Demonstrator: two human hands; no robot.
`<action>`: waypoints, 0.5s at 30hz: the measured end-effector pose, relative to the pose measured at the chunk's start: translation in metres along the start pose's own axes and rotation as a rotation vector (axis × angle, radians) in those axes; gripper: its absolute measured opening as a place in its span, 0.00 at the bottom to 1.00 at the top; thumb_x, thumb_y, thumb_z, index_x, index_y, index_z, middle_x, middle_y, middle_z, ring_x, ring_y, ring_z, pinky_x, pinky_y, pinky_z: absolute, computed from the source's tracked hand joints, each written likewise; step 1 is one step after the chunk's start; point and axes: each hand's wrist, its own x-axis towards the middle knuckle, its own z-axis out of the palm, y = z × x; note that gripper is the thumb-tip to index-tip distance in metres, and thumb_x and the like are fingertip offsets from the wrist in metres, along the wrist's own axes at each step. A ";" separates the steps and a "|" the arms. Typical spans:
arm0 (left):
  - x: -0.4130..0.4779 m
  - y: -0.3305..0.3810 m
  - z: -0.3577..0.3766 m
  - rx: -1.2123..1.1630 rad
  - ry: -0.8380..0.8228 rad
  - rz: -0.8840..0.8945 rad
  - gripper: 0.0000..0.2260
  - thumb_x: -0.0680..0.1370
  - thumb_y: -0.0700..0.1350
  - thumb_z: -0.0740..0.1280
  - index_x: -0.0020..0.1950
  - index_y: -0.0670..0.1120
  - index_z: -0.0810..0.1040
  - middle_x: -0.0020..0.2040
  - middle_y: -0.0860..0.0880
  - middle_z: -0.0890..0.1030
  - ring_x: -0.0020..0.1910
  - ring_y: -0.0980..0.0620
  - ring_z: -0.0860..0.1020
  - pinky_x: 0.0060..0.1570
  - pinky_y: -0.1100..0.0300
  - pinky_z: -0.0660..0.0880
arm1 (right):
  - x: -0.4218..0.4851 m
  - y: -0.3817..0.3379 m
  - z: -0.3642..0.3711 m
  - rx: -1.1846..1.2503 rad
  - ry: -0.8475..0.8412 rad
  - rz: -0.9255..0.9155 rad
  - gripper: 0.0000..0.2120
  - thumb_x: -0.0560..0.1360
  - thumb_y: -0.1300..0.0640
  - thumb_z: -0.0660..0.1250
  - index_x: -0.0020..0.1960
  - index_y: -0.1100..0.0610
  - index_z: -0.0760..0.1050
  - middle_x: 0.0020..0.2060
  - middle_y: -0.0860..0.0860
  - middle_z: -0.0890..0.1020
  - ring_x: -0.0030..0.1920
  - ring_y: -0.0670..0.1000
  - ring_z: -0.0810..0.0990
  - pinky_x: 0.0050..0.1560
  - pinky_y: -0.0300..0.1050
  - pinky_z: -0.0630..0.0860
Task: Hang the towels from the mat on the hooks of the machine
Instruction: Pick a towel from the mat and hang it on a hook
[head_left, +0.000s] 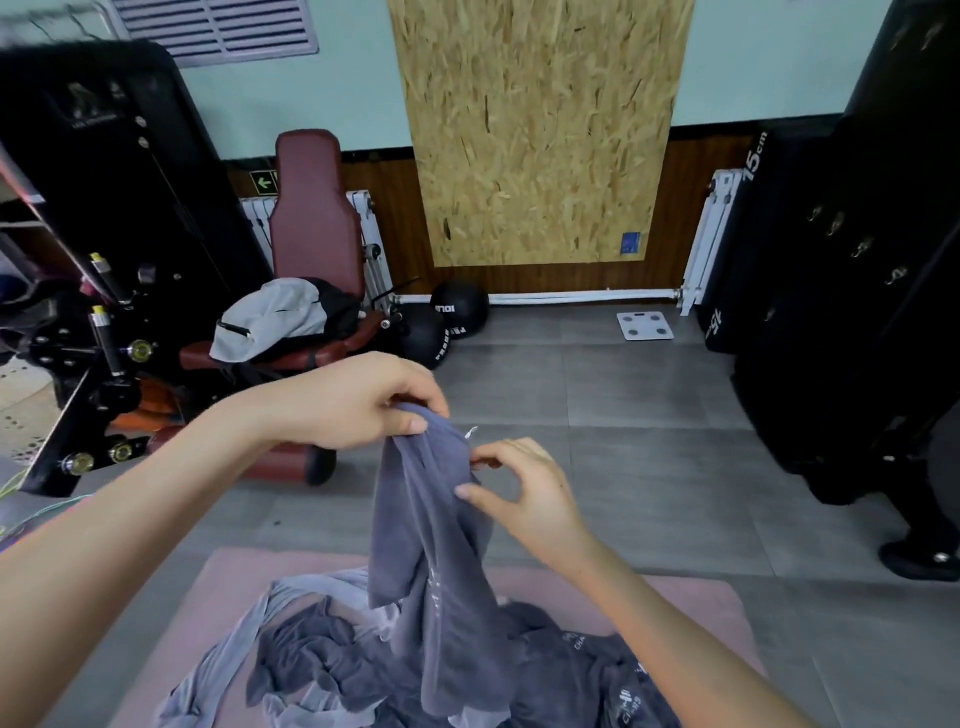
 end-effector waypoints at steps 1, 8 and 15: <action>-0.004 -0.001 -0.005 0.051 0.031 0.017 0.08 0.75 0.36 0.67 0.49 0.47 0.81 0.45 0.59 0.78 0.49 0.63 0.75 0.47 0.73 0.68 | 0.000 -0.002 0.001 0.025 0.004 -0.003 0.20 0.66 0.39 0.66 0.51 0.51 0.79 0.45 0.36 0.77 0.49 0.42 0.74 0.55 0.40 0.70; -0.030 -0.004 -0.032 0.260 0.371 0.172 0.08 0.72 0.40 0.66 0.47 0.42 0.83 0.43 0.50 0.82 0.45 0.58 0.75 0.48 0.64 0.70 | 0.010 -0.011 0.004 0.010 0.036 -0.005 0.19 0.69 0.40 0.62 0.51 0.52 0.78 0.47 0.40 0.80 0.51 0.46 0.74 0.57 0.46 0.69; -0.047 -0.017 -0.040 0.360 0.636 0.128 0.08 0.74 0.38 0.64 0.48 0.40 0.82 0.45 0.47 0.81 0.47 0.53 0.75 0.50 0.64 0.71 | -0.006 0.013 0.005 -0.207 -0.009 -0.014 0.16 0.65 0.36 0.63 0.37 0.48 0.75 0.26 0.35 0.67 0.34 0.41 0.65 0.46 0.40 0.60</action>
